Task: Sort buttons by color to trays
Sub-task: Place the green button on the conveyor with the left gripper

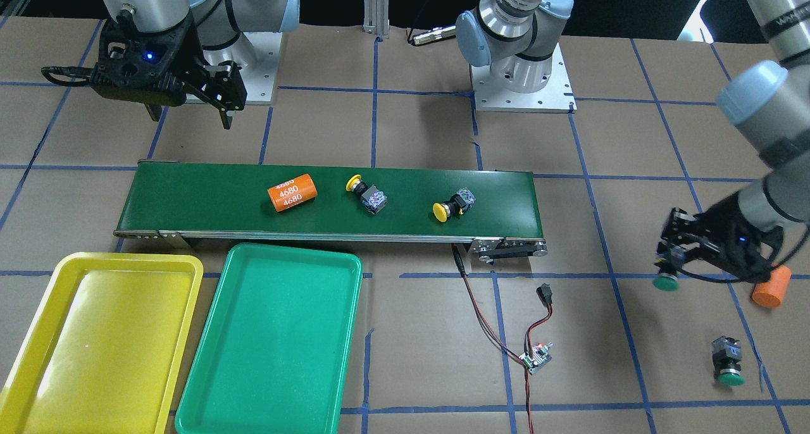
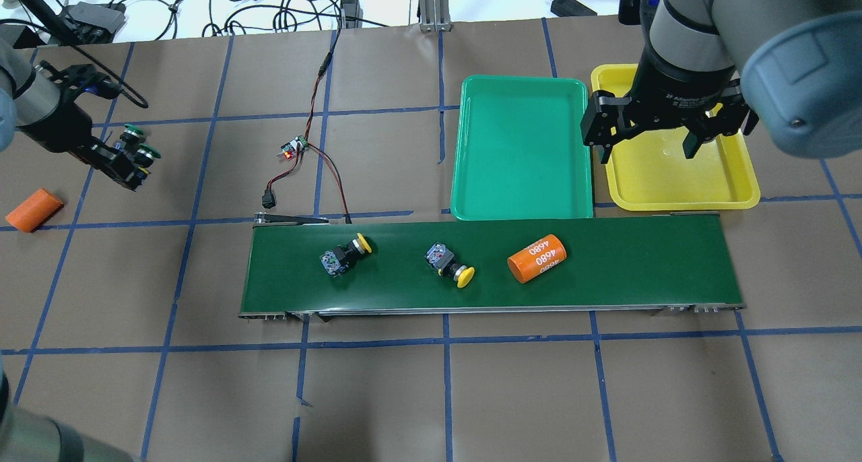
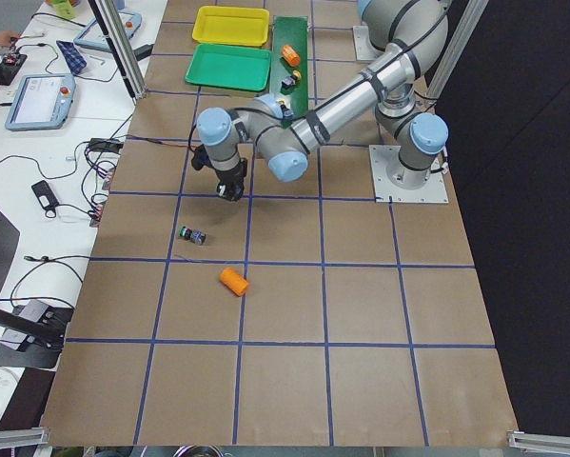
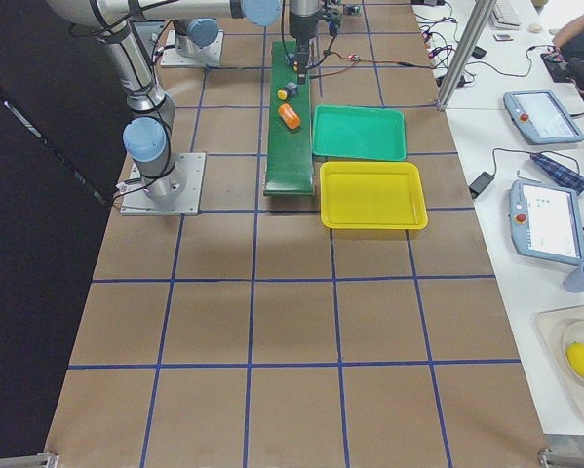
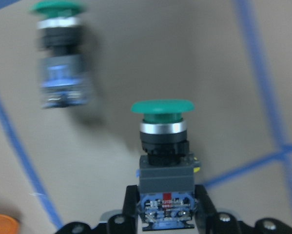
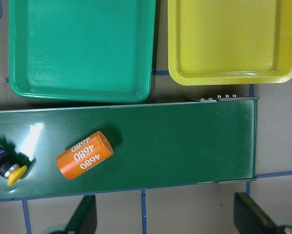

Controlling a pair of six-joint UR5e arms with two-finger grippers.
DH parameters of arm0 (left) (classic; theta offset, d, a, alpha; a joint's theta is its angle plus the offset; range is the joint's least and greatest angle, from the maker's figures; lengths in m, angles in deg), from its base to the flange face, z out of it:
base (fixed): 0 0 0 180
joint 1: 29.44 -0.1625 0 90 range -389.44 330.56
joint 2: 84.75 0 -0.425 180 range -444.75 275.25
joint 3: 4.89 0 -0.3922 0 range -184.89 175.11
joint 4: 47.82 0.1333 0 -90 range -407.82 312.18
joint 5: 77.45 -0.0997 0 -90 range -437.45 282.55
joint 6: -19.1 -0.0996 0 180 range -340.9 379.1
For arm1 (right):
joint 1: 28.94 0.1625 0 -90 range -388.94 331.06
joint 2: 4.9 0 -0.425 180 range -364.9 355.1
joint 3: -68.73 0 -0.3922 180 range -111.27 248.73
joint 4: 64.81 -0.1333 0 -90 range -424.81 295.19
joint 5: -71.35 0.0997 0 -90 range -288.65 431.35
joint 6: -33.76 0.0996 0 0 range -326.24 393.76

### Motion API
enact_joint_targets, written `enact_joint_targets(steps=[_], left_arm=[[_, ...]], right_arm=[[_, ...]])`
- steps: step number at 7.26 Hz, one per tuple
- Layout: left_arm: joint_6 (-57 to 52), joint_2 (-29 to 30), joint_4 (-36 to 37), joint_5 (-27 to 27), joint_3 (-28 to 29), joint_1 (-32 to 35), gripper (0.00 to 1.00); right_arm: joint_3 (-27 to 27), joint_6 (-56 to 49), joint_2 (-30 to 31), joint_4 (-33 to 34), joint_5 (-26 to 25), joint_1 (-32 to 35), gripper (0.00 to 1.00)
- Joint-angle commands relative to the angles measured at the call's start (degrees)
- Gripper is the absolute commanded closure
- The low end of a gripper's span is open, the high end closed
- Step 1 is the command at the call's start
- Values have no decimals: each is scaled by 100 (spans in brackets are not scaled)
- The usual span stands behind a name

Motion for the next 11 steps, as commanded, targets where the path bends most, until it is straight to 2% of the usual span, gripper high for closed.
enact_joint_targets(steps=[1, 4, 6, 7, 8, 10, 11], left_arm=[[-580, -1062, -108, 8, -1334, 877, 100], [-954, -1567, 1007, 18, -2463, 1591, 100], [-814, -1637, 1413, 26, -2781, 1855, 100], [-848, -1655, 1423, 9, -2783, 1978, 88], [-666, -1603, 1466, 35, -2783, 1988, 4], [-444, -1567, 1817, 9, -2581, 1867, 0], [-427, -1506, 1827, -79, -2372, 1309, 0]], right_arm=[[0, 0, 0, 0, 0, -1, 0], [0, 0, 0, 9, 0, 7, 0], [0, -52, 0, 0, -18, -1, 0], [9, -44, 0, -17, -18, 25, 0], [26, -1, 96, 0, -35, 51, 0], [175, -53, -34, -131, -35, 34, 0], [376, 8, -235, -167, -44, 51, 0]])
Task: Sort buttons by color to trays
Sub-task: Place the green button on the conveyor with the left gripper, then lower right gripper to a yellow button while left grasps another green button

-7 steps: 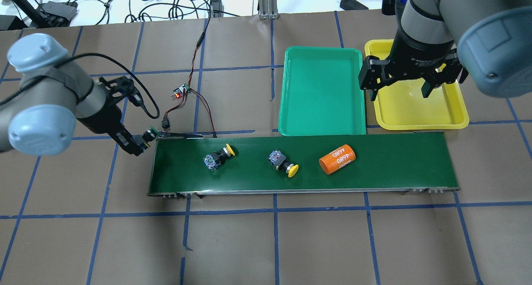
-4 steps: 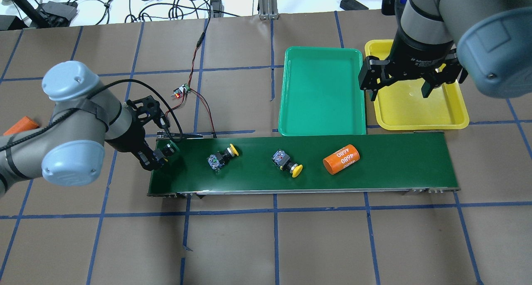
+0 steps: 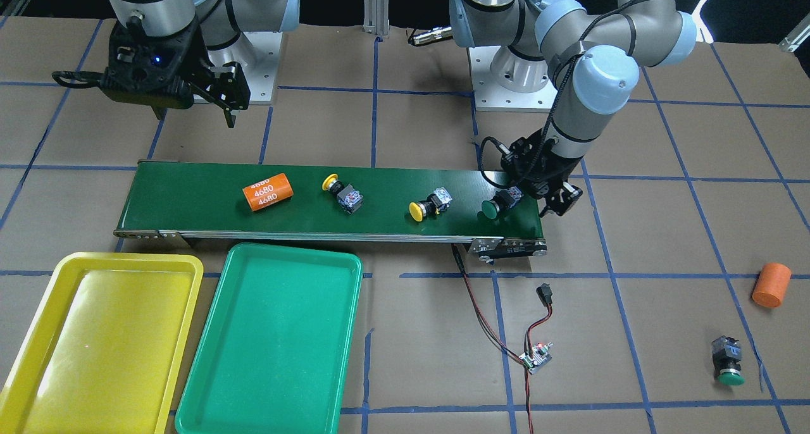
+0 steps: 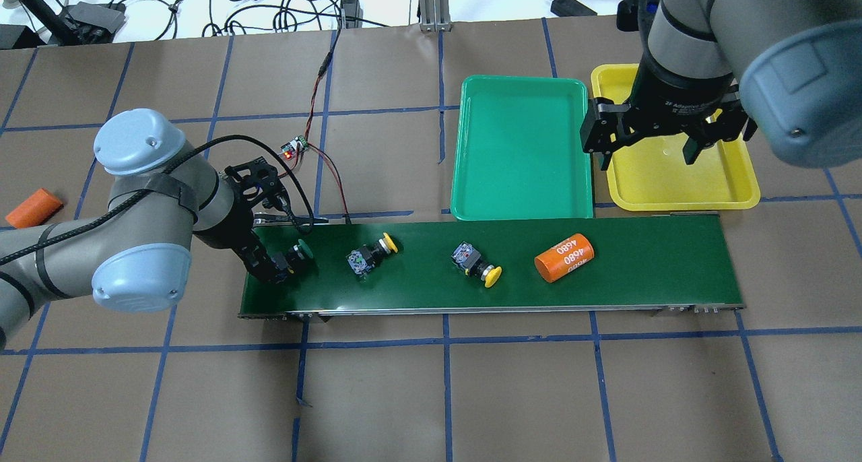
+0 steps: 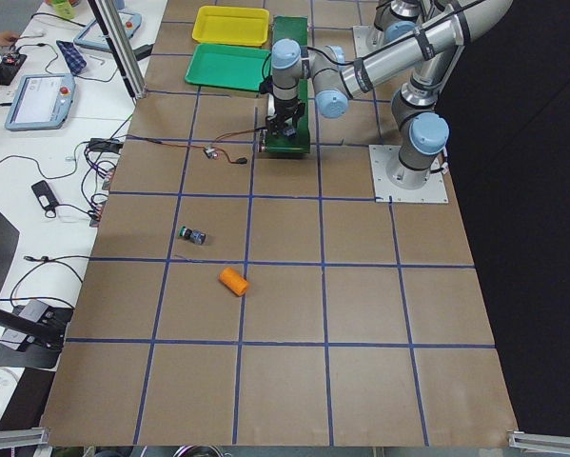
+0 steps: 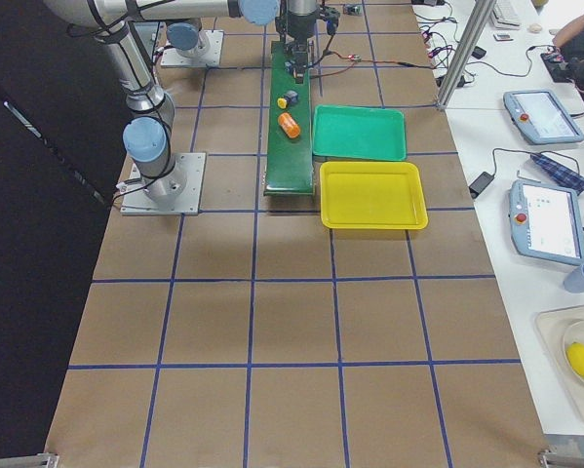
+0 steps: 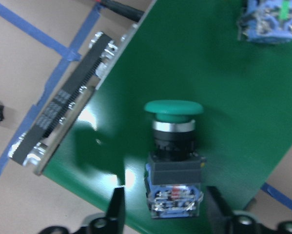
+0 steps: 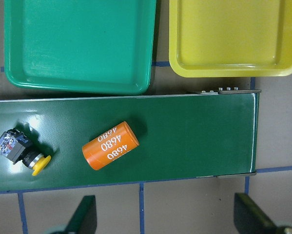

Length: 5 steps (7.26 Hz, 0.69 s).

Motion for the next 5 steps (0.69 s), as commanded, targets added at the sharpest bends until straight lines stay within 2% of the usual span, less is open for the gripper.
enact_joint_targets(steps=[1, 2, 3, 5], left_arm=[[-9, 468, 70, -141, 638, -1285, 0], [104, 1107, 70, -176, 1365, -1589, 0], [653, 1827, 9, -307, 2242, -1714, 0], [1507, 3051, 8, -476, 3397, -1951, 0]], right_arm=[[361, -7, -275, -10, 45, 23, 0], [606, -121, -502, 34, 54, 23, 0], [930, -409, -591, 530, 72, 23, 0], [1878, -762, -496, 1890, 185, -30, 0]])
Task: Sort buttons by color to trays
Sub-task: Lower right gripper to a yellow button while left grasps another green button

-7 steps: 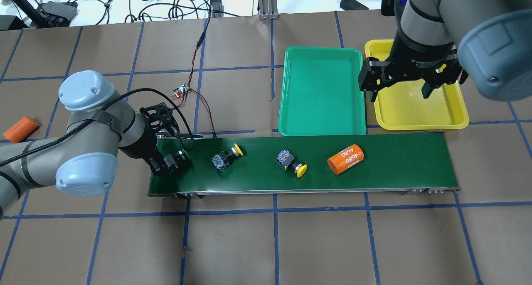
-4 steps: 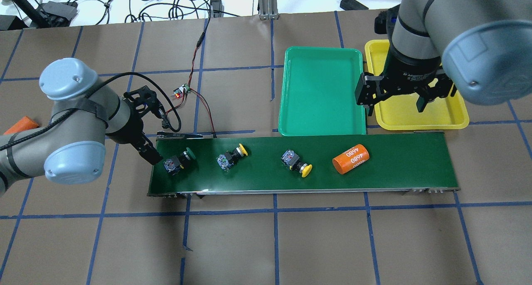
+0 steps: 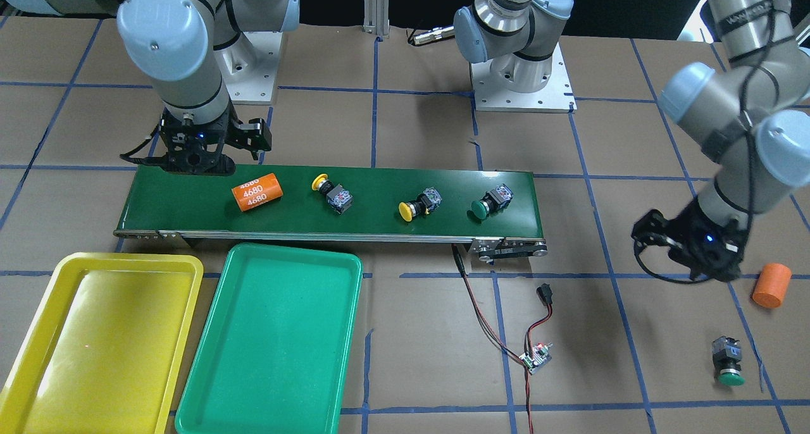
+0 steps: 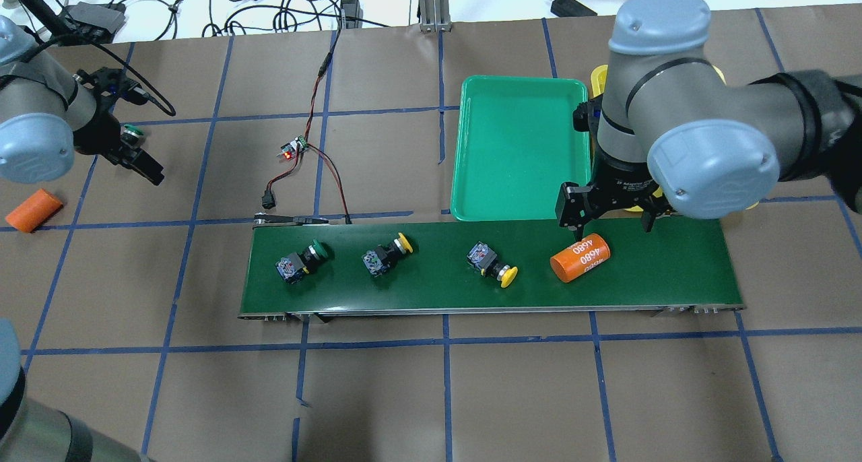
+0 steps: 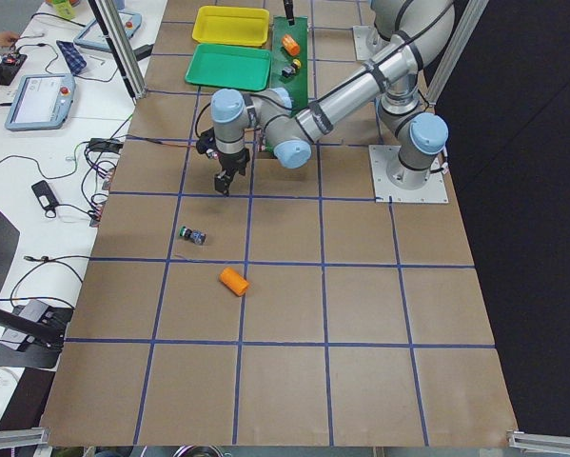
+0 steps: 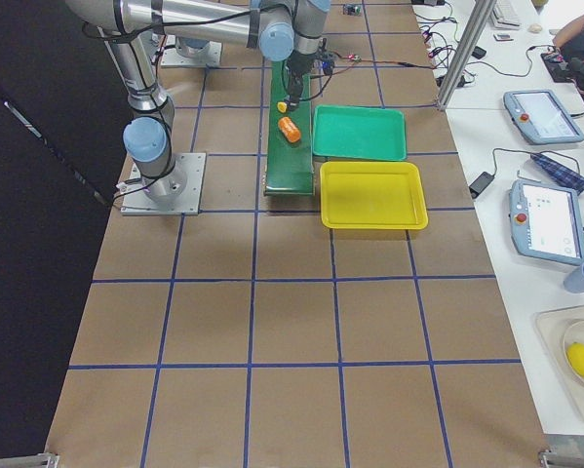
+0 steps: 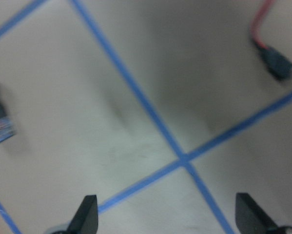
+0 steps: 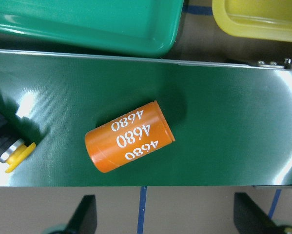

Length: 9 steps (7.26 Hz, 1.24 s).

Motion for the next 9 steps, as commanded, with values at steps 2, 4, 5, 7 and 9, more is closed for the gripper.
enact_joint_targets(steps=[2, 4, 5, 7, 9], left_arm=[[1152, 1238, -6, -29, 1314, -380, 0], [1192, 1493, 12, -3, 1499, -423, 0], [1192, 1599, 12, 15, 1569, -459, 0], [1210, 1783, 65, 93, 1631, -459, 0], [1069, 1872, 65, 252, 1667, -459, 86]], right_arm=[[1035, -668, 192, 1527, 370, -38, 0], [1045, -659, 201, 1528, 352, -29, 0], [1054, -659, 201, 1528, 352, -37, 0], [1063, -668, 201, 1528, 387, -29, 0], [1054, -677, 201, 1528, 379, -29, 0]])
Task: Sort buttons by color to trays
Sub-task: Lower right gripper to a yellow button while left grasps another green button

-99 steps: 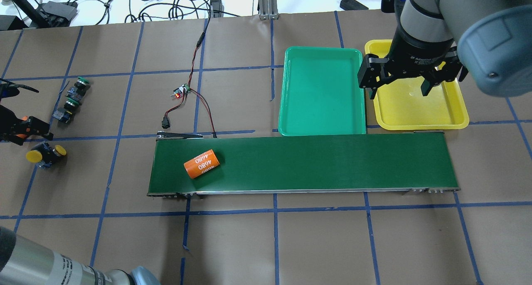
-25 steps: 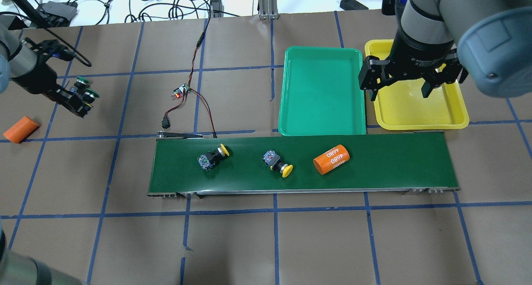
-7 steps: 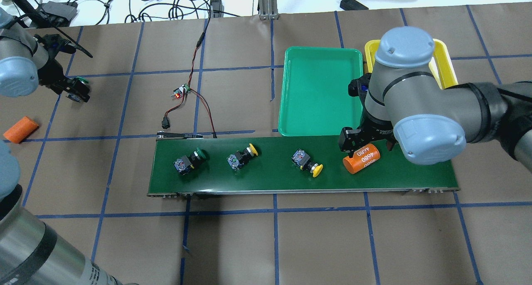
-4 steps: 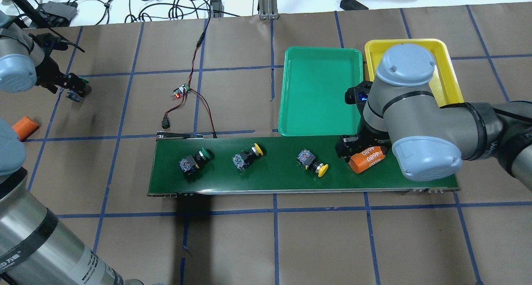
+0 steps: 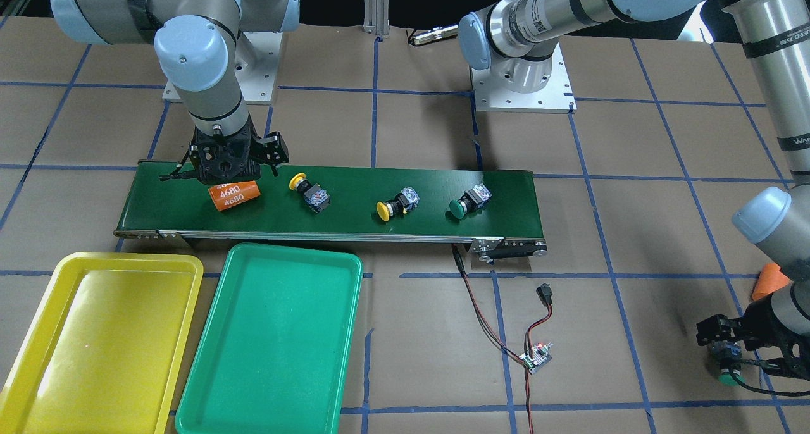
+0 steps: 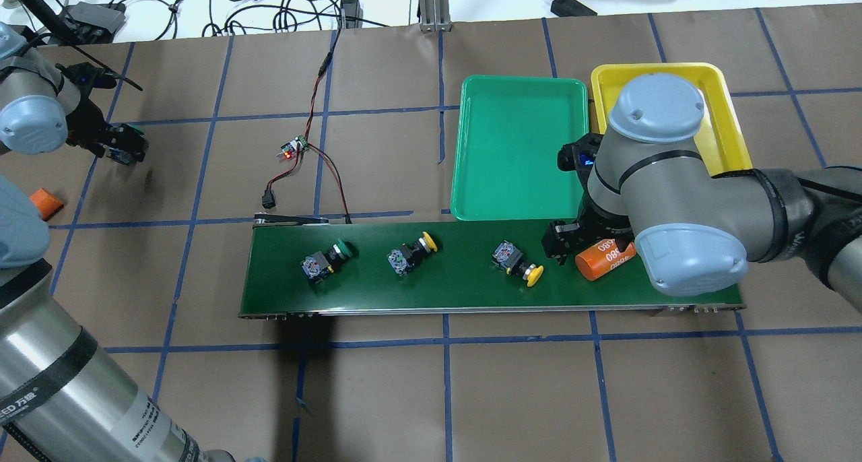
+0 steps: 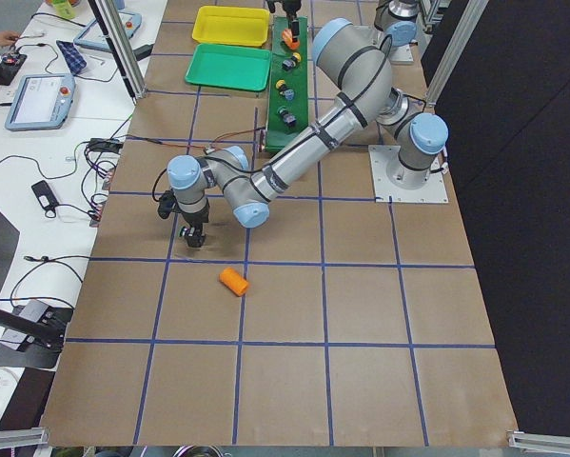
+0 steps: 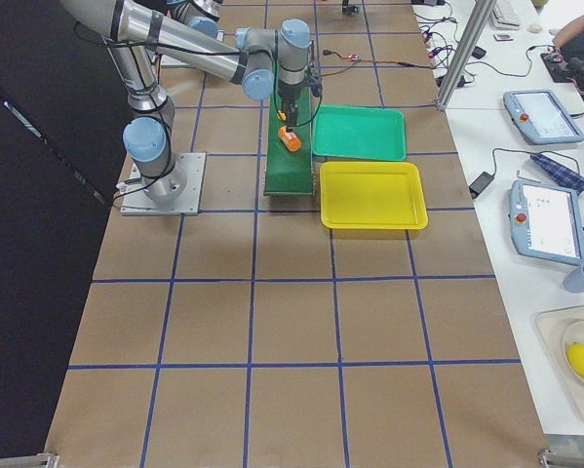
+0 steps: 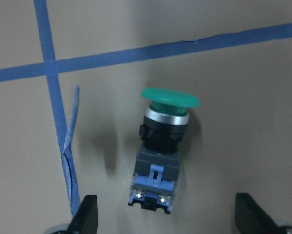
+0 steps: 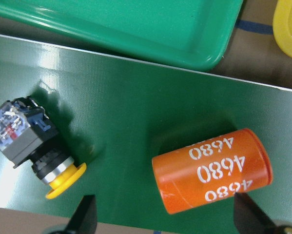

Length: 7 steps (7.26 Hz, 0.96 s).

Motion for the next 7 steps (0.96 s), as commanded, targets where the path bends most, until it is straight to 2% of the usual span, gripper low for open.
enact_joint_targets(steps=[1, 2, 3, 5, 6, 7], left_arm=[[13, -45, -5, 85, 48, -1, 100], [145, -281, -240, 16, -74, 147, 100], [590, -762, -582, -11, -371, 566, 100], [1056, -2306, -700, 102, -2096, 999, 100], [1216, -3114, -691, 451, -3036, 1079, 100], [1349, -3810, -691, 515, -3602, 1115, 100]], right_arm=[[-5, -7, 0, 0, 8, 5, 0], [4, 2, 0, 0, 8, 5, 0], [13, 2, 0, 0, 8, 14, 0], [13, -7, 0, 0, 26, 22, 0], [13, -7, -8, 9, 26, 22, 0], [13, -7, -8, 35, 26, 22, 0]])
